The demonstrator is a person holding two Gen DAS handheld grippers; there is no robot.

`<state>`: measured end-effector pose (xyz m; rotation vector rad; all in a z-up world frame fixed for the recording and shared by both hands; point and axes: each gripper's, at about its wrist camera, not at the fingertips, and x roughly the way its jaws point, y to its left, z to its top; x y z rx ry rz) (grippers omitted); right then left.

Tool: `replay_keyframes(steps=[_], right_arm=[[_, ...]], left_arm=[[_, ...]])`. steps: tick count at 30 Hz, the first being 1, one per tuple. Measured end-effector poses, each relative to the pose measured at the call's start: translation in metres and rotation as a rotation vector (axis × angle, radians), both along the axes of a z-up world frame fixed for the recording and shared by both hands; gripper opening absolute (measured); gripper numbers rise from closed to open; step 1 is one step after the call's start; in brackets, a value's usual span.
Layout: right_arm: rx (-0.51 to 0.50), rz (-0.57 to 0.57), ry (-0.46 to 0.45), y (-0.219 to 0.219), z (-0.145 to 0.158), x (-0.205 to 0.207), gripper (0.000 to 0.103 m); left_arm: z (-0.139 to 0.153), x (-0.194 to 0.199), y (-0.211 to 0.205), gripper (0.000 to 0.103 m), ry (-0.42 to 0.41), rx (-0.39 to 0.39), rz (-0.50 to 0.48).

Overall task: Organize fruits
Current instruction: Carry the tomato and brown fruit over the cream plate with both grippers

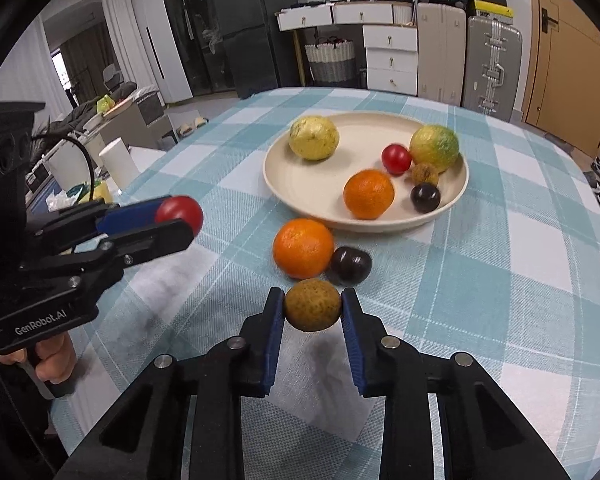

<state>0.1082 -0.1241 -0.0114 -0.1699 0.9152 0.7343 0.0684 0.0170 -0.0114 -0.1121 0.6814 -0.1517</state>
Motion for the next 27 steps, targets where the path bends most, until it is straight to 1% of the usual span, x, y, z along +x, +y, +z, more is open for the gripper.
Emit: replay_keyframes(steps=[2, 7, 10, 13, 18, 27], right_arm=[[0.031, -0.012, -0.024, -0.005, 0.008, 0.001, 0.029], [0.070, -0.047, -0.064, -0.014, 0.024, 0.006, 0.029], [0.077, -0.058, -0.079, -0.017, 0.032, 0.011, 0.029], [0.084, -0.076, -0.086, -0.022, 0.037, 0.018, 0.029], [0.097, -0.105, -0.097, -0.027, 0.038, 0.029, 0.029], [0.125, -0.135, -0.098, -0.023, 0.035, 0.052, 0.029]], left_arm=[[0.003, 0.000, 0.000, 0.028, -0.013, 0.011, 0.006], [0.012, 0.005, 0.002, 0.028, -0.035, 0.008, 0.023], [0.020, 0.010, 0.004, 0.028, -0.048, -0.014, 0.018], [0.028, 0.016, 0.002, 0.028, -0.065, 0.000, 0.017], [0.036, 0.031, 0.000, 0.028, -0.080, 0.012, 0.020], [0.030, 0.067, 0.003, 0.028, -0.061, 0.007, 0.040]])
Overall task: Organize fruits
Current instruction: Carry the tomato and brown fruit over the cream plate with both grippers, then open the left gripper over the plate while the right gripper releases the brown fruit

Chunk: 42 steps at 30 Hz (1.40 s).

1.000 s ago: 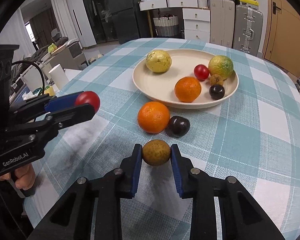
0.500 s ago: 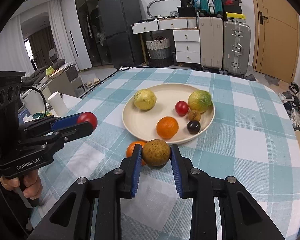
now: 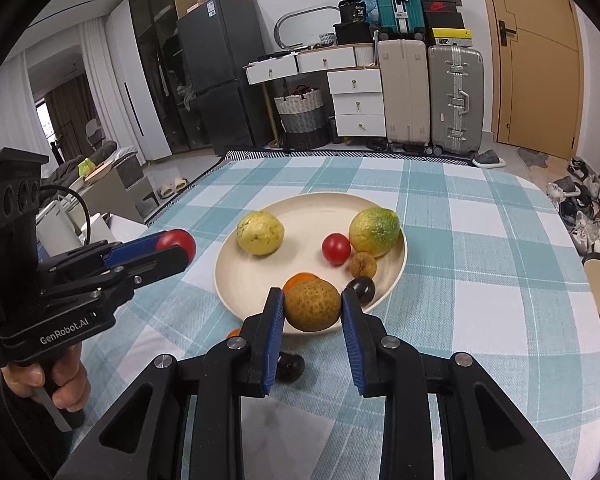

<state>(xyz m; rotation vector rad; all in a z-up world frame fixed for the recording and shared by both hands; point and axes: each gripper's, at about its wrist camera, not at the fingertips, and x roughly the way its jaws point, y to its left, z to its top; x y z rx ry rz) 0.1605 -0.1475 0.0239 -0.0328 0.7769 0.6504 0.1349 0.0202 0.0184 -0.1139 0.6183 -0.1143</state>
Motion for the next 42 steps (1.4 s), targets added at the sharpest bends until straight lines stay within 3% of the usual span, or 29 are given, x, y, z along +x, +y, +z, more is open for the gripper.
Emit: replay_keyframes(steps=[17, 37, 38, 41, 42], right_arm=[[-0.026, -0.014, 0.011, 0.012, -0.021, 0.045, 0.029], [-0.072, -0.007, 0.027, 0.029, -0.042, 0.061, 0.029], [-0.070, -0.007, 0.027, 0.028, -0.042, 0.061, 0.031], [-0.033, 0.008, 0.031, 0.026, -0.039, 0.059, 0.050], [-0.022, 0.008, 0.016, 0.024, -0.036, 0.057, 0.052]], left_arm=[[-0.040, 0.063, -0.003, 0.028, 0.058, 0.012, 0.012], [-0.049, 0.067, 0.001, 0.028, 0.067, 0.021, 0.024], [-0.049, 0.068, 0.000, 0.028, 0.069, 0.023, 0.024], [-0.049, 0.065, 0.000, 0.028, 0.061, 0.031, 0.022], [-0.049, 0.064, 0.000, 0.028, 0.061, 0.037, 0.019]])
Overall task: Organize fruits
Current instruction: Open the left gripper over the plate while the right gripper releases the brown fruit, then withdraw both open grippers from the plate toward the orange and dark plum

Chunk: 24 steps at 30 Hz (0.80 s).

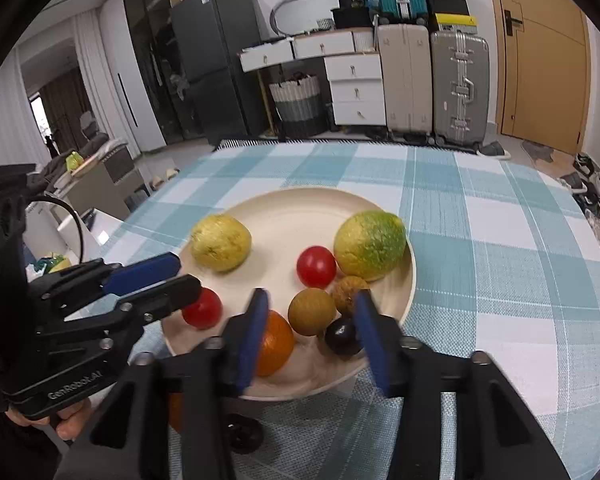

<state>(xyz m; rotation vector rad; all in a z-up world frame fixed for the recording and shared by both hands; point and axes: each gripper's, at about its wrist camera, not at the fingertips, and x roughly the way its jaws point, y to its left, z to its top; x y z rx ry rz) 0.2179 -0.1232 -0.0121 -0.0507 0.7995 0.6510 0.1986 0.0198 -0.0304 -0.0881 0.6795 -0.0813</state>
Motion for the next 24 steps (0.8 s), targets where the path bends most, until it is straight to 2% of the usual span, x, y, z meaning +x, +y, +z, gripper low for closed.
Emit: replay_keyframes(steps=[3, 8, 10, 12, 15, 17, 24], right_arm=[[0.008, -0.004, -0.027, -0.002, 0.007, -0.004, 0.053], [0.011, -0.024, -0.031, -0.009, 0.012, -0.005, 0.067], [0.004, -0.020, -0.034, -0.011, 0.013, -0.007, 0.075], [-0.004, -0.012, -0.036, -0.012, 0.015, -0.010, 0.087], [-0.001, -0.001, -0.036, -0.015, 0.017, -0.017, 0.097], [-0.015, -0.001, -0.039, -0.015, 0.018, -0.021, 0.102], [-0.045, 0.021, -0.059, -0.017, 0.022, -0.041, 0.103]], left_arm=[[0.001, -0.006, 0.001, 0.033, -0.001, 0.013, -0.015], [0.007, -0.018, 0.007, 0.071, -0.033, 0.013, 0.005], [0.011, -0.023, 0.009, 0.082, -0.043, 0.012, 0.019], [0.013, -0.029, 0.012, 0.083, -0.044, 0.009, 0.030], [0.016, -0.040, 0.015, 0.089, -0.047, 0.013, 0.050], [0.019, -0.048, 0.016, 0.099, -0.055, 0.015, 0.058], [0.026, -0.073, 0.009, 0.102, -0.079, 0.031, 0.058]])
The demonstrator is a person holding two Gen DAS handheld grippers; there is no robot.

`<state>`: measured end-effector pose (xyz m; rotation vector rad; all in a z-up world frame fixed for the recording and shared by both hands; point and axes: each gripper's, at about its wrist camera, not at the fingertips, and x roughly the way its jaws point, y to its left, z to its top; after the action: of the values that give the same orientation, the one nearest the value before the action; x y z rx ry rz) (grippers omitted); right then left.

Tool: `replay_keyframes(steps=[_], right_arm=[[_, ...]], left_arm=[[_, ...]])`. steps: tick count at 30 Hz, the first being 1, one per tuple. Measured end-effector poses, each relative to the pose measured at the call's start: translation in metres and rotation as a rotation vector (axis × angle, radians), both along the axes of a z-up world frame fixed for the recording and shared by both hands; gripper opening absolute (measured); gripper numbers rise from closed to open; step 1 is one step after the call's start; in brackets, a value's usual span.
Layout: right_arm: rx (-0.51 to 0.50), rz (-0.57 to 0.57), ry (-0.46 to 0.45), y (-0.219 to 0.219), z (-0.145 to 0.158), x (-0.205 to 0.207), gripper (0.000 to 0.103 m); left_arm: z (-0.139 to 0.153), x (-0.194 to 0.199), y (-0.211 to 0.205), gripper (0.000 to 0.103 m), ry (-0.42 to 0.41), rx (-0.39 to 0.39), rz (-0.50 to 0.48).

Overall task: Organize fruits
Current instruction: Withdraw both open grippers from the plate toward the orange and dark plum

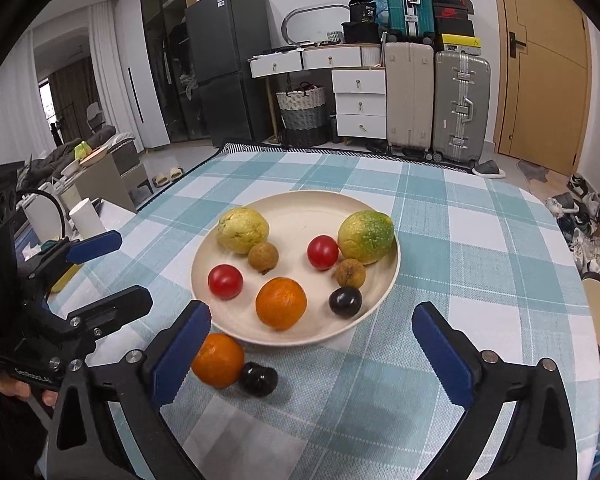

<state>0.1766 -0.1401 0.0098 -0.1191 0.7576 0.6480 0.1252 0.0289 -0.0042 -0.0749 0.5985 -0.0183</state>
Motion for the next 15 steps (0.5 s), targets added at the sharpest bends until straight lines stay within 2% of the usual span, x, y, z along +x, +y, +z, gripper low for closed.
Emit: replay_keyframes(steps=[15], right_arm=[[-0.063, -0.023, 0.023, -0.013, -0.010, -0.027, 0.103]], left_arm=[[-0.014, -0.013, -0.029, 0.102, 0.018, 0.022, -0.077]])
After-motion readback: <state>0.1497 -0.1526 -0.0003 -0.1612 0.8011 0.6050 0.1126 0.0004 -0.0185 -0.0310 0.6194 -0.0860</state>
